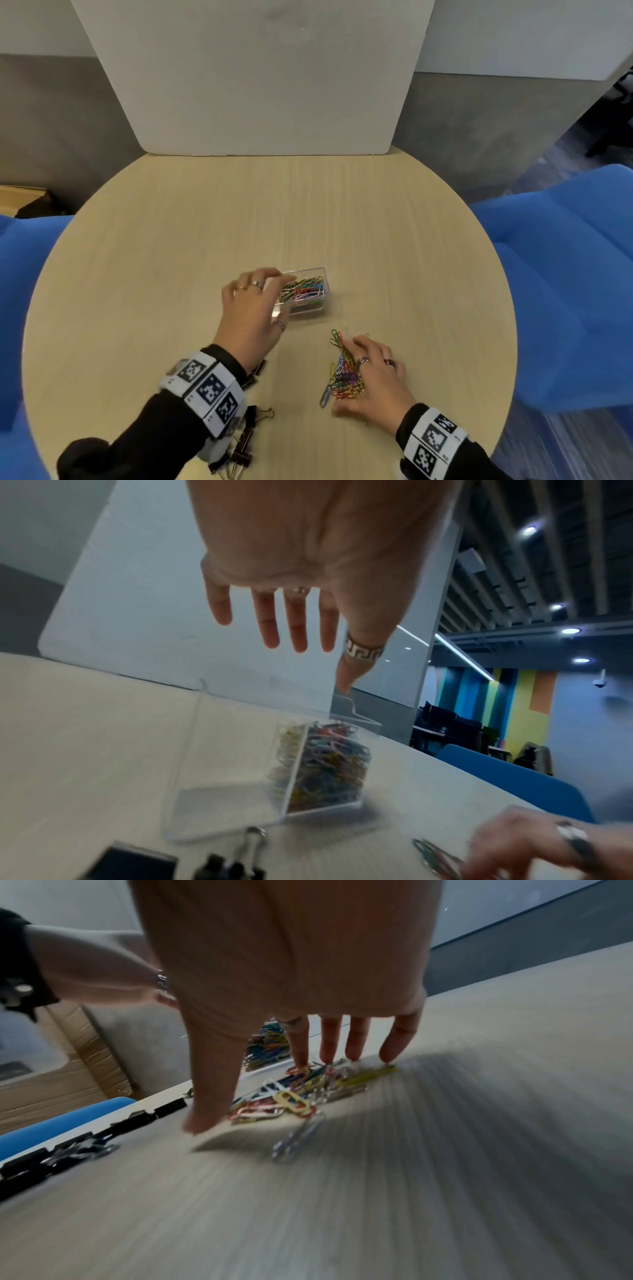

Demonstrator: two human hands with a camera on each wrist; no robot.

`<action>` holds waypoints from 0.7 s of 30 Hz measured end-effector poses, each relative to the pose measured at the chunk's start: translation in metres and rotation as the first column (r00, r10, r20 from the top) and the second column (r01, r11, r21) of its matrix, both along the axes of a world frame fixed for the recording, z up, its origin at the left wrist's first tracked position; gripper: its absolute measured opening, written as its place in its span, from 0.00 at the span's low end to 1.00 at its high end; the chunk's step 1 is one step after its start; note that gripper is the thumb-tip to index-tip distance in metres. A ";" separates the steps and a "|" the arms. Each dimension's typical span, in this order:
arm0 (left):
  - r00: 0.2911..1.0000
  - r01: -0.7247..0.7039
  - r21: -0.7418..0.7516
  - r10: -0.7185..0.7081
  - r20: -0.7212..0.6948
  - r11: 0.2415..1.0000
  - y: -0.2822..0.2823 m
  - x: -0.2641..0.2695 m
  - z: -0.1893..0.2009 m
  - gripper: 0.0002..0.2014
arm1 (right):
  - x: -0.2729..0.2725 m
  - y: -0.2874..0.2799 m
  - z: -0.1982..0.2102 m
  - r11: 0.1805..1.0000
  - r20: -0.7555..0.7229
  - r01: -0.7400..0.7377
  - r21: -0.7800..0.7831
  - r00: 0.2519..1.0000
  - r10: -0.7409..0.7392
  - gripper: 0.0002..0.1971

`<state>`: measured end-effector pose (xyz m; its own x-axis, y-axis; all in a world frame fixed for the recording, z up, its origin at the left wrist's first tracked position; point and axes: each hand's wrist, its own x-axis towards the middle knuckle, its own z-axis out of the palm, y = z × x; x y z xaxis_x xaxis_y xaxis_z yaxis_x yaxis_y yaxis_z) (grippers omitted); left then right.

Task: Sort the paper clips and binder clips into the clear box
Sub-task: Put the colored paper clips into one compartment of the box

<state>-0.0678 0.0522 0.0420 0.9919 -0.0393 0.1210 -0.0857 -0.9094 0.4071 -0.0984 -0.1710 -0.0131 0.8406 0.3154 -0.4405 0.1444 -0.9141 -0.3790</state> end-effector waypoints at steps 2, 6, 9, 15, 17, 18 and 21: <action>0.994 -0.044 0.072 0.051 -0.101 0.996 0.009 0.008 0.003 0.33 | -0.006 0.003 -0.004 0.999 0.006 -0.009 0.030 1.000 0.009 0.48; 0.956 -0.038 0.200 0.094 -0.279 0.979 0.018 0.022 -0.005 0.40 | -0.005 0.005 -0.009 0.989 0.019 0.021 0.148 1.000 -0.024 0.30; 0.936 -0.044 0.184 0.104 -0.336 0.982 0.020 0.027 -0.010 0.39 | -0.003 0.007 -0.010 0.967 0.004 0.068 0.247 0.997 -0.071 0.20; 0.941 -0.032 0.158 0.083 -0.329 0.987 0.021 0.021 -0.014 0.38 | 0.008 0.007 -0.012 0.959 -0.006 0.093 0.269 0.995 -0.095 0.11; 0.942 -0.034 0.121 0.072 -0.327 0.992 0.021 0.018 -0.015 0.38 | 0.014 0.008 -0.011 0.965 0.013 0.092 0.246 0.995 -0.098 0.08; 0.944 -0.034 0.092 0.062 -0.324 0.995 0.021 0.017 -0.016 0.38 | 0.017 0.009 -0.009 0.967 0.016 0.096 0.237 0.995 -0.103 0.08; 0.946 -0.020 0.007 0.021 -0.324 1.000 0.020 0.013 -0.019 0.38 | 0.027 0.010 -0.002 0.961 -0.008 0.143 0.237 0.989 -0.146 0.07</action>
